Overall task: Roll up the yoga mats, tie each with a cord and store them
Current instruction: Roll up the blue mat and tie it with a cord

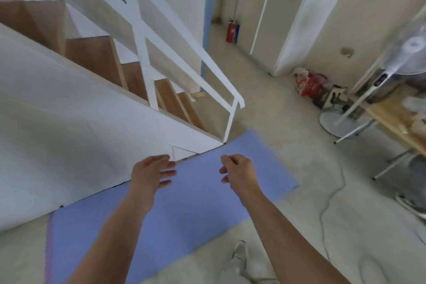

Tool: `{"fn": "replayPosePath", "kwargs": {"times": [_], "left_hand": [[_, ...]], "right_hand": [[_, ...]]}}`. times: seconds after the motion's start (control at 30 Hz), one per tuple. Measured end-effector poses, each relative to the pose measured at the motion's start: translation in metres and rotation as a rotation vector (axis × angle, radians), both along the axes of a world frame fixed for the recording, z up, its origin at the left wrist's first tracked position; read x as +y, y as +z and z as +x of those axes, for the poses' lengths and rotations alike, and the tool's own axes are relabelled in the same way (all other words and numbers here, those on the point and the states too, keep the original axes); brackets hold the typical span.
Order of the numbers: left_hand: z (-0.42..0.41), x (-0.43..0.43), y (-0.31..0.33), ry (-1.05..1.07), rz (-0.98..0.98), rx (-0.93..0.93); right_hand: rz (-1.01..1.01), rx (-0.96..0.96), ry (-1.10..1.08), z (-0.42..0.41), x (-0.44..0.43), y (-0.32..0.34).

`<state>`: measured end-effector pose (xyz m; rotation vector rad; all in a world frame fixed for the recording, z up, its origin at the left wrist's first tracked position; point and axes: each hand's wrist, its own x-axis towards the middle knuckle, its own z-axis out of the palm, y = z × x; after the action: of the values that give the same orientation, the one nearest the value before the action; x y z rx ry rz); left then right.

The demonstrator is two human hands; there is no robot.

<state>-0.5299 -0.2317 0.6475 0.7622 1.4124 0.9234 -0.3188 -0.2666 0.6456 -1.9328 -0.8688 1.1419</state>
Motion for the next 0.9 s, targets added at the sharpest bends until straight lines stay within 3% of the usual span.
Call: {"fn": "replayPosePath", "kwargs": {"times": [0.2, 0.43, 0.7, 0.9], "left_hand": [[0.153, 0.019, -0.01, -0.197, -0.037, -0.038], [0.294, 0.066, -0.027, -0.237, -0.096, 0.011], [0.39, 0.109, -0.044, -0.315, -0.131, 0.041], [0.433, 0.126, -0.088, -0.316, -0.169, 0.03]], "right_hand": [[-0.044, 0.007, -0.162, 0.131, -0.009, -0.029], [-0.091, 0.04, -0.208, 0.268, 0.031, -0.052], [-0.098, 0.001, -0.273, 0.356, 0.06, -0.068], [-0.153, -0.008, -0.323, 0.415, 0.071, -0.116]]}}
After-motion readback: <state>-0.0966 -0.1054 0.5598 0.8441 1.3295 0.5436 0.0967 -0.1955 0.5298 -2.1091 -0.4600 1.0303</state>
